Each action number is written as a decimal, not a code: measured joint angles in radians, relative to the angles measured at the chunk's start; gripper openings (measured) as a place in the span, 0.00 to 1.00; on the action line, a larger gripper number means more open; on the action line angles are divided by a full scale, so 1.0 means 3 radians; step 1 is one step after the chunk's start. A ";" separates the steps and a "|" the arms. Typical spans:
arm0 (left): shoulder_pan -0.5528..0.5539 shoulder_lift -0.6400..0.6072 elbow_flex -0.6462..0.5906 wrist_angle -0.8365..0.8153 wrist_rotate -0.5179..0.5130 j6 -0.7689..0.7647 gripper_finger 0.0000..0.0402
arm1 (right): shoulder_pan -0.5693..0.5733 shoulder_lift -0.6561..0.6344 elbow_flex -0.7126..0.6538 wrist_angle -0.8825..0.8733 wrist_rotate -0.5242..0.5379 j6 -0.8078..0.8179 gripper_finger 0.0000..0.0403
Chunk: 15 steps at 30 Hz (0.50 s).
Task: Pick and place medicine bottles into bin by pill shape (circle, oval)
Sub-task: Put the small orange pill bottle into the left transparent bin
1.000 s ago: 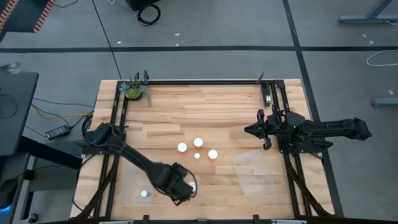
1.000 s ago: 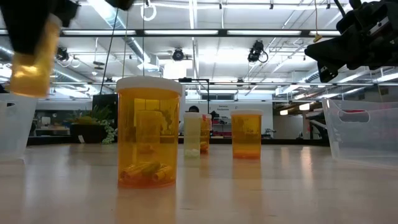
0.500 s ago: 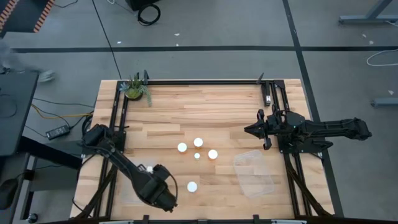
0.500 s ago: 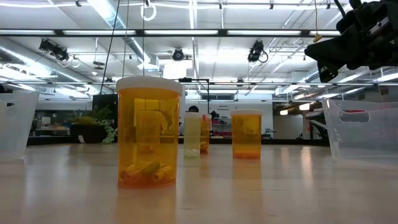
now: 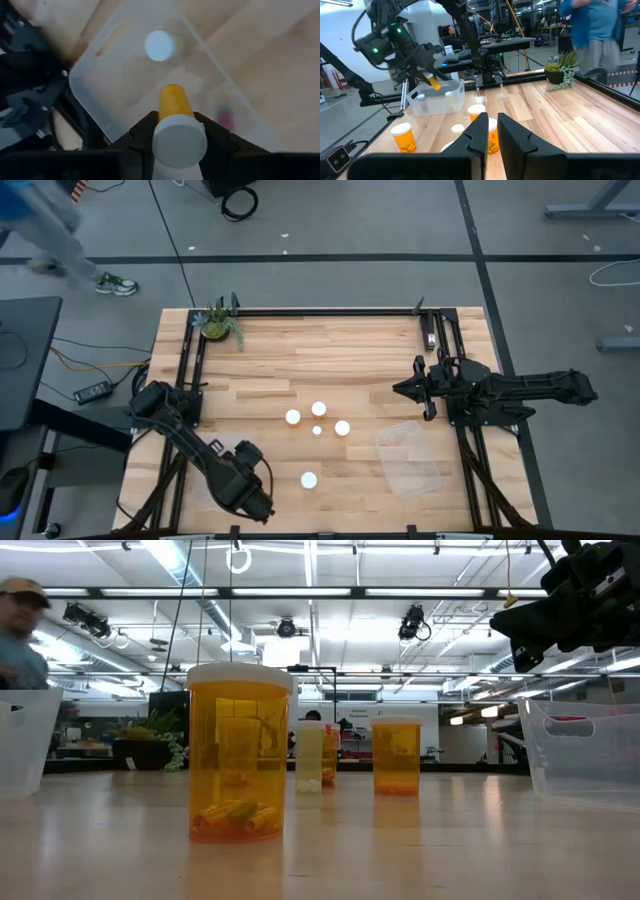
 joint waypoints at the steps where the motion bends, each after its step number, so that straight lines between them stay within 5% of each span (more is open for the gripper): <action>1: 0.0000 0.0000 -0.0053 -0.0001 -0.0001 0.0009 0.29 | -0.0001 0.0000 0.0000 0.0000 0.0000 -0.0003 0.12; 15: -0.0005 -0.0737 -0.1187 0.0733 -0.0051 -0.0392 0.28 | -0.0001 0.0000 0.0000 0.0000 0.0000 -0.0001 0.12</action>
